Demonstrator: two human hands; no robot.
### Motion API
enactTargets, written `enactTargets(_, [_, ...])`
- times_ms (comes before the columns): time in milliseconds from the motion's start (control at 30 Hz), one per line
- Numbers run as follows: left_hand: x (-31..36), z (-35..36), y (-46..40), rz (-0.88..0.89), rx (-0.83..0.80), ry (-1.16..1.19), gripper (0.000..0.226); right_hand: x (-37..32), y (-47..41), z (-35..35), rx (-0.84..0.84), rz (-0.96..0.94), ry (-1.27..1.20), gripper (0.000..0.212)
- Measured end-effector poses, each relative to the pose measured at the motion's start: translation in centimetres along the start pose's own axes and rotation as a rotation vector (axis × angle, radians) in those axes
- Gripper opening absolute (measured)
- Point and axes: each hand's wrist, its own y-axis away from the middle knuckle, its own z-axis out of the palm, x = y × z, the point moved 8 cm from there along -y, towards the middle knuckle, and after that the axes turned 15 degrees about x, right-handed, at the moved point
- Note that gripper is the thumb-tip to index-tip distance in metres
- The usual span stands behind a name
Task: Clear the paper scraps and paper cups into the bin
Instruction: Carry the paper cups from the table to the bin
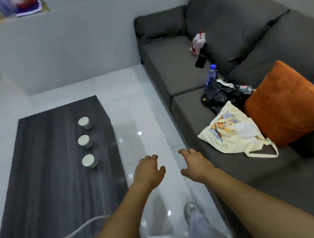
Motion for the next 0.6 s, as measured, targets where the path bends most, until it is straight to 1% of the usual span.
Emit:
enactTargets(133, [-1.1,-2.3,-4.9,-0.128,0.047,0.016,0.052,-1.7,-7.9,-3.0,-0.015,-0.126,0.06,0.066])
enactTargets(233, [-3.2,-3.5,-7.4,-0.247,0.084,0.061,0.053,-4.4,-12.2,-3.2,-0.068,-0.222,0.091,0.065])
enactTargets(400, [-8.3,-5.5,-10.3,-0.406,0.132,0.072,0.046,-10.4,-17.6,-0.8,-0.157,-0.378,0.144,0.065])
enactTargets(600, [-16.9,-8.0,-13.9,-0.582,0.203,0.139,0.038,-19.9,-24.2,3.0,-0.231,-0.514,0.18,0.067])
